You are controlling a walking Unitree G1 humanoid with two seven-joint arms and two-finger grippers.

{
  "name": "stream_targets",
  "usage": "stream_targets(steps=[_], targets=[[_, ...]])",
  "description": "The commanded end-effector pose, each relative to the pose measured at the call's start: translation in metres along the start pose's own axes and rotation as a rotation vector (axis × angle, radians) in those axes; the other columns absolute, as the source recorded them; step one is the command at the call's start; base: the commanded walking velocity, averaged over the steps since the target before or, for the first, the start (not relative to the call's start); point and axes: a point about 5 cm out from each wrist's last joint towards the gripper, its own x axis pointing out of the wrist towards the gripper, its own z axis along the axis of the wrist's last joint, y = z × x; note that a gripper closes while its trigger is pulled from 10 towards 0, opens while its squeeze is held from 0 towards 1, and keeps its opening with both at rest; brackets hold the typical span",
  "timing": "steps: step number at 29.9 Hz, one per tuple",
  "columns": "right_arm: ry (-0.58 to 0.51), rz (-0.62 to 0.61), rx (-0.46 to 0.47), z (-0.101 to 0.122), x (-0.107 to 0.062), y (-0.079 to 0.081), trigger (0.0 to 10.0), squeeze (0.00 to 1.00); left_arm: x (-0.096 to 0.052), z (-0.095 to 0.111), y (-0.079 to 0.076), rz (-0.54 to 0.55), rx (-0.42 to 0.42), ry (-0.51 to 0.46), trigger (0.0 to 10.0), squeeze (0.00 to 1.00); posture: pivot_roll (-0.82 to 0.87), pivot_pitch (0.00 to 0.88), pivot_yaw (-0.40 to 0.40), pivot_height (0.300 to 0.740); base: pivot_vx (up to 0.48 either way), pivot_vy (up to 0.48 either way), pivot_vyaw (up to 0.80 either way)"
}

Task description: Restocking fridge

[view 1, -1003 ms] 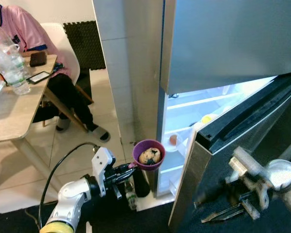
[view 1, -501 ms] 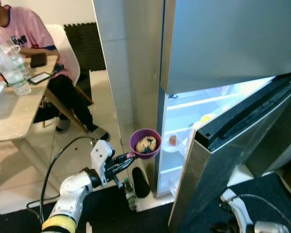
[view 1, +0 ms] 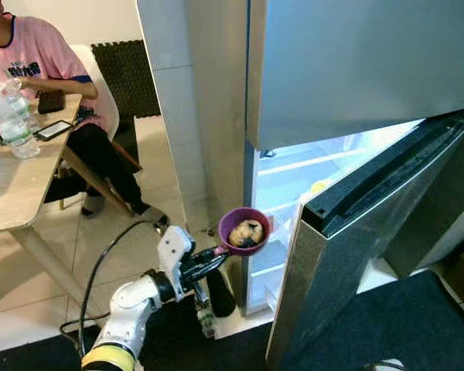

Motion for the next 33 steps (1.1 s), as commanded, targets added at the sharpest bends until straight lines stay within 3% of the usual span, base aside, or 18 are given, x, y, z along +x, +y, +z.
stream_targets(steps=[1,7,14,33], targets=[[-0.014,-0.016,-0.020,0.003,0.000,0.000,10.0,0.00,0.004,0.000,-0.006,-0.023,-0.005,-0.016,10.0,0.00,-0.02,0.029,0.016,0.740,0.000,0.000,0.00],[-0.018,-0.026,-0.051,0.010,0.002,0.003,10.0,0.00,0.016,-0.002,-0.020,-0.067,-0.020,-0.028,10.0,0.00,-0.02,0.024,0.008,0.740,0.000,0.000,0.00],[0.011,-0.014,-0.051,0.002,0.004,0.011,10.0,0.00,0.025,-0.004,-0.031,-0.101,-0.030,-0.037,10.0,0.00,-0.02,0.024,0.007,0.740,0.000,0.000,-0.76],[0.034,-0.009,-0.049,-0.004,0.005,0.015,10.0,0.00,0.041,-0.005,-0.055,-0.195,-0.050,-0.047,10.0,0.00,-0.02,0.027,0.015,0.740,0.000,0.000,-0.76]])
